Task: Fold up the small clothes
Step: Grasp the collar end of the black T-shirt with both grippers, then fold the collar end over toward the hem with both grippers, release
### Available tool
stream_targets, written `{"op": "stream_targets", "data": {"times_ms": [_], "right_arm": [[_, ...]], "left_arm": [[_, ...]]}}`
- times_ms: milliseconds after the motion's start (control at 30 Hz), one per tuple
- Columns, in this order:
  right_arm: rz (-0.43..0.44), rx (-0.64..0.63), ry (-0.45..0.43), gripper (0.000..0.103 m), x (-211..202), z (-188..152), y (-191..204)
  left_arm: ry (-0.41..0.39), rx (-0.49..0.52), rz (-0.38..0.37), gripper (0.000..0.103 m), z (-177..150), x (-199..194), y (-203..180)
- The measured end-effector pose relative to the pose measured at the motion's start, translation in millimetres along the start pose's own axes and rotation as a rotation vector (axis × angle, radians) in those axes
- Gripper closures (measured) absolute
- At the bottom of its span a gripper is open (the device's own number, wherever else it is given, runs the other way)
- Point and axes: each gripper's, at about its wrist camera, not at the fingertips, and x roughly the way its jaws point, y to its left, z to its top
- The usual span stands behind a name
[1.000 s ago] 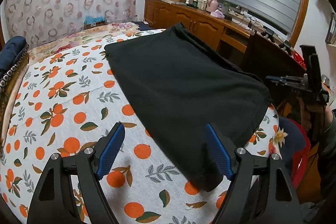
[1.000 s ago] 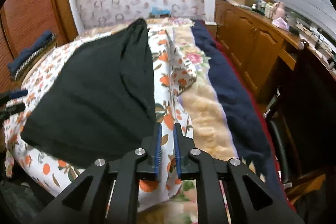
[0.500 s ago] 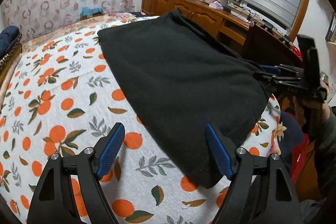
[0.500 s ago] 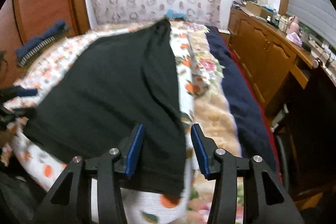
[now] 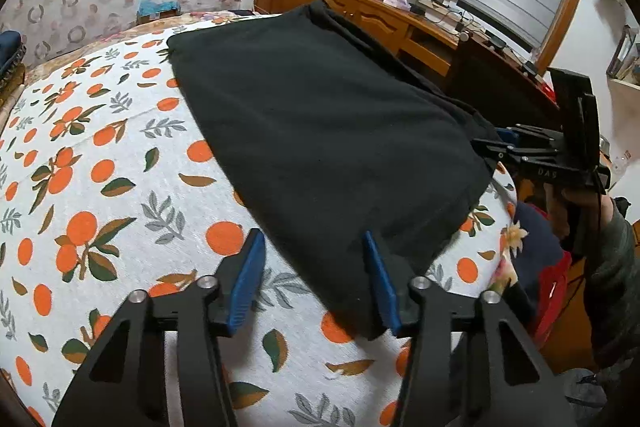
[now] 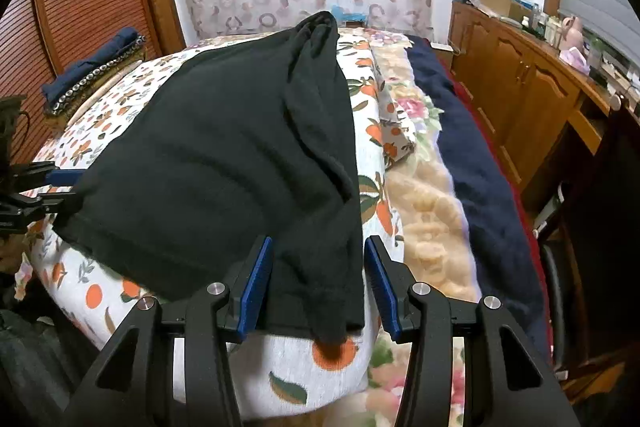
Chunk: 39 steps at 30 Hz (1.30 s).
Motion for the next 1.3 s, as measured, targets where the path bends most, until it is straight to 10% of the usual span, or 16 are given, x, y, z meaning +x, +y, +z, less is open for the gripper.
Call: {"op": "stream_targets", "data": {"times_ms": [100, 233, 667, 1300], "right_arm": [[0.010, -0.021, 0.005, 0.056, -2, -2, 6], [0.068, -0.030, 0.008, 0.093, -2, -2, 10], [0.188, 0.013, -0.259, 0.096, -36, 69, -9], [0.183, -0.029, -0.208, 0.095, 82, 185, -26]], "left_arm": [[0.006, 0.000, -0.018, 0.066, -2, 0, -2], [0.015, 0.010, -0.053, 0.089, -4, -2, -5], [-0.238, -0.042, -0.086, 0.092, 74, -59, 16], [-0.171, -0.162, 0.012, 0.091, 159, 7, 104]]}}
